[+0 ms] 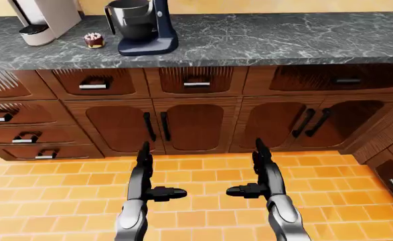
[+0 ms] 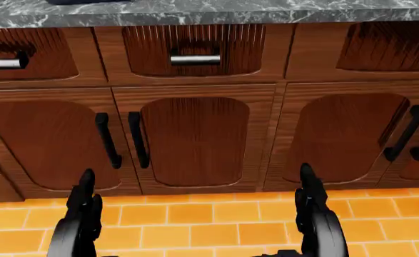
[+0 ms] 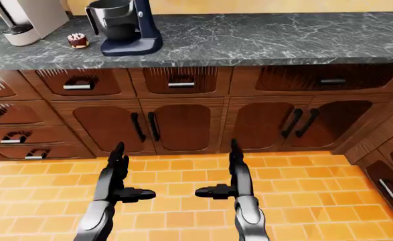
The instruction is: Place the cake in the stand mixer bowl.
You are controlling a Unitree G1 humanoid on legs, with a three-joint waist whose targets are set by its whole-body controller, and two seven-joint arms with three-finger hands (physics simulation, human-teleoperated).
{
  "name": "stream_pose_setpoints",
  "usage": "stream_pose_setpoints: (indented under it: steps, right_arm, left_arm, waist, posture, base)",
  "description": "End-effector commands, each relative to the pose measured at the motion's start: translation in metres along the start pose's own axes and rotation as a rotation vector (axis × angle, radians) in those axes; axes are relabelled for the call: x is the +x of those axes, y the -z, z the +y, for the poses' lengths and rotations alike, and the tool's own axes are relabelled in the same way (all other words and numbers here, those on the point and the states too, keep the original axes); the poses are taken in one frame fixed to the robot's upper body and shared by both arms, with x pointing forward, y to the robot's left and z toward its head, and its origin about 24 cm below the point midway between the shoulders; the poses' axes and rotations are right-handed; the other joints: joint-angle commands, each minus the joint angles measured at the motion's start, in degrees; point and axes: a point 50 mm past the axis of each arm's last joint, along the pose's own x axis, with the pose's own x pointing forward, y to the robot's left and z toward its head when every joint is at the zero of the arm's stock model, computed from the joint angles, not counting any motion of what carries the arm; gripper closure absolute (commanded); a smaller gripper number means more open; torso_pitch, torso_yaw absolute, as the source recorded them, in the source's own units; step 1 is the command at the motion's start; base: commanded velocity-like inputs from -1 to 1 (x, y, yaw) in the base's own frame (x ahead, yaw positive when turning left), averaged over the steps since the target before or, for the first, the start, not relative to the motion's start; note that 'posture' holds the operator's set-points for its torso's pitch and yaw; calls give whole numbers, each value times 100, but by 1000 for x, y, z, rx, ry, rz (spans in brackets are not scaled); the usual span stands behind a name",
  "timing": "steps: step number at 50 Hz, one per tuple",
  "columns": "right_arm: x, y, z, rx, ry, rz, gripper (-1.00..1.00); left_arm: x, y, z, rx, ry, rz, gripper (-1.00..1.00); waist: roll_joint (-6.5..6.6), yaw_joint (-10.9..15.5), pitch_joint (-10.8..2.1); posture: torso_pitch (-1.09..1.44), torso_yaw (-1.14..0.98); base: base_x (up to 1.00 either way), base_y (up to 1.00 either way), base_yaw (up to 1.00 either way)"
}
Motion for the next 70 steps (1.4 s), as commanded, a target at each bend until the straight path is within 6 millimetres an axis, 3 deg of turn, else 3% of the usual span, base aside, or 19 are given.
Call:
stream_pose_setpoints:
  steps: [1, 3, 5, 7, 8, 19, 24, 33, 41, 47, 48, 50, 53, 55, 57, 60, 61, 62, 70]
  right_arm:
    - [1, -37, -4, 7, 14, -177, -100]
    - [-1, -40, -4, 15, 30, -188, -100]
    - [-1, -42, -3, 16, 30, -197, -100]
    - [-3, -46, -5, 16, 34, -212, -100]
    - [-4, -48, -5, 12, 38, -216, -100]
    - [-11, -68, -1, -25, 33, -290, -100]
    - [-15, -82, 2, -53, 37, -334, -100]
    - [-21, -102, 0, -84, 47, -396, -100]
    - [-29, -134, 3, -146, 59, -483, -100]
    - [-29, -140, 5, -176, 67, -485, -100]
    - [-29, -140, 5, -180, 70, -483, -100]
    - [-29, -141, 5, -187, 76, -480, -100]
    - [-28, -141, 6, -190, 71, -477, -100]
    - [-28, -141, 5, -189, 72, -476, -100]
    - [-28, -140, 4, -185, 75, -476, -100]
    - [-26, -140, 6, -188, 68, -469, -100]
    - [-26, -139, 5, -187, 69, -468, -100]
    - [-25, -139, 5, -186, 69, -467, -100]
    - [-25, -138, 6, -183, 66, -466, -100]
  left_arm:
    - [2, -39, 1, 12, 0, -188, -100]
    - [1, -41, 1, 13, 2, -191, -100]
    - [1, -40, 2, 14, 1, -190, -100]
    - [1, -43, 3, 18, -2, -198, -100]
    - [3, -41, 3, 19, -4, -195, -100]
    - [-4, -57, 8, 23, -15, -230, -100]
    - [-9, -74, 13, 16, -33, -262, -100]
    - [-16, -95, 17, 29, -57, -324, -100]
    - [-30, -122, 21, 24, -70, -379, -100]
    - [-36, -132, 20, 30, -65, -401, -100]
    - [-37, -133, 20, 30, -64, -404, -100]
    - [-39, -134, 19, 33, -61, -406, -100]
    - [-39, -135, 19, 43, -63, -411, -100]
    - [-39, -137, 19, 46, -64, -423, -100]
    - [-38, -137, 20, 48, -66, -422, -100]
    - [-39, -137, 20, 41, -61, -428, -100]
    - [-38, -137, 19, 44, -61, -427, -100]
    - [-38, -137, 19, 45, -60, -427, -100]
    - [-40, -138, 18, 52, -53, -425, -100]
  waist:
    - [-45, -12, -5]
    - [-4, 38, -364]
    - [-46, 33, -98]
    - [-43, 42, -393]
    - [-44, 41, -421]
    - [-24, 45, -487]
    - [-12, 41, -516]
    - [-3, 42, -494]
    - [4, 35, -457]
    - [7, 38, -440]
    - [42, 35, -517]
    - [27, 28, -392]
    - [-36, -8, -351]
    - [4, -8, -368]
    - [159, -22, -331]
    - [582, -32, -343]
    - [339, 17, -301]
    - [407, -39, -286]
    - [13, -41, -288]
  posture:
    - [0, 0]
    - [0, 0]
    - [0, 0]
    - [0, 0]
    - [0, 0]
    - [0, 0]
    - [0, 0]
    - [0, 0]
    - [0, 0]
    - [0, 0]
    - [0, 0]
    - [0, 0]
    - [0, 0]
    - [0, 0]
    - [0, 0]
    - [0, 0]
    - [0, 0]
    - [0, 0]
    - [0, 0]
  base:
    - [0, 0, 0]
    - [0, 0, 0]
    - [0, 0, 0]
    - [0, 0, 0]
    - [0, 0, 0]
    - [0, 0, 0]
    - [0, 0, 0]
    - [0, 0, 0]
    - [0, 0, 0]
    - [0, 0, 0]
    - [0, 5, 0]
    - [0, 18, 0]
    - [0, 28, 0]
    - [0, 28, 0]
    - [0, 28, 0]
    - [0, 28, 0]
    - [0, 28, 0]
    - [0, 28, 0]
    - [0, 28, 0]
